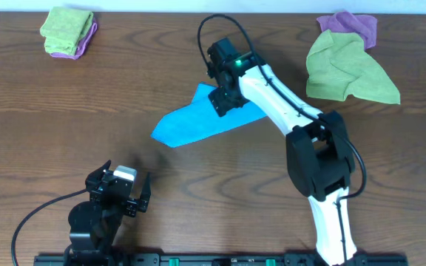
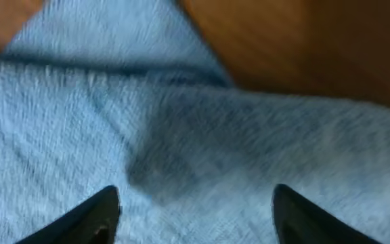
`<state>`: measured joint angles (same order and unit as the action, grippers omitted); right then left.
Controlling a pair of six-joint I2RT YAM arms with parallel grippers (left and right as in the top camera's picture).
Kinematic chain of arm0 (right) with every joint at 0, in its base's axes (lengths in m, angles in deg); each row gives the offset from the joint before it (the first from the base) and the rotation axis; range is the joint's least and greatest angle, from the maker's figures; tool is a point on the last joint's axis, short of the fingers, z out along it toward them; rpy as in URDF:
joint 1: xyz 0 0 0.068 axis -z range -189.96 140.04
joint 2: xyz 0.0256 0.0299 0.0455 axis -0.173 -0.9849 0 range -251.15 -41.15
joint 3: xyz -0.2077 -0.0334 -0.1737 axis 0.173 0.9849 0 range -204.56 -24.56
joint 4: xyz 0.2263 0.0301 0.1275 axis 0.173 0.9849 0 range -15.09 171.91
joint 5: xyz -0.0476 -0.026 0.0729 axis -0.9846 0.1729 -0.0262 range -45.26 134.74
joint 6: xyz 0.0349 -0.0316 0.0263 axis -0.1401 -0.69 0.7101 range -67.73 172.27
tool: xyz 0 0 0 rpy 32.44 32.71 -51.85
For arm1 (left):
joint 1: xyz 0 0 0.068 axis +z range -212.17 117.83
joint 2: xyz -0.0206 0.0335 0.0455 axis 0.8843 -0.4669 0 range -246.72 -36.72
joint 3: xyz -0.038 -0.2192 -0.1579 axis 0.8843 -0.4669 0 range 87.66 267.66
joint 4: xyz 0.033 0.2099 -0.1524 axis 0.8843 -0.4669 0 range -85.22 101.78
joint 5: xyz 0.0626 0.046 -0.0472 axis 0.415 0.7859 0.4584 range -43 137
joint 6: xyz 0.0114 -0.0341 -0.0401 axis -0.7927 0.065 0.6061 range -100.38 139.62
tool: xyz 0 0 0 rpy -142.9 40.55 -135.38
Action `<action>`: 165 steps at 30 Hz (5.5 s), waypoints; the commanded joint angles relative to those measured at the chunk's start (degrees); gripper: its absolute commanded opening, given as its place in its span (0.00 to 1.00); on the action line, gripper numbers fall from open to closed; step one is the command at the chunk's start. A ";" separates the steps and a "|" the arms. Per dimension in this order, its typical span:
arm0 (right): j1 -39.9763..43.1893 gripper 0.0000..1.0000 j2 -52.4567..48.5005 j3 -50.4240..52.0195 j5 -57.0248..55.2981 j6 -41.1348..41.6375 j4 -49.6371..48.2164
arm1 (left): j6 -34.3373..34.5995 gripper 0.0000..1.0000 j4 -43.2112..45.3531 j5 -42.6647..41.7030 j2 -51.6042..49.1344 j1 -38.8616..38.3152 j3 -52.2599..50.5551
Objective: Fold the cloth
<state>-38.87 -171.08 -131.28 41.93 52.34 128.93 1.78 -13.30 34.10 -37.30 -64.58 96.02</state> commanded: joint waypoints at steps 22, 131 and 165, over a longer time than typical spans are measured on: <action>-0.50 0.01 -2.91 -12.98 1.55 1.16 5.81 | -0.15 0.95 -0.13 -0.17 0.37 -0.24 -1.11; -5.60 0.67 -1.44 -3.15 21.70 -5.92 15.45 | -0.15 0.95 -0.13 -0.17 0.37 -0.24 -1.11; -4.48 0.01 -1.44 -2.51 21.44 0.37 7.28 | -0.15 0.95 -0.13 -0.17 0.37 -0.24 -1.11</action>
<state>-43.94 -172.50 -130.90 63.15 51.90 136.03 1.78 -13.30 34.10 -37.30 -64.60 96.02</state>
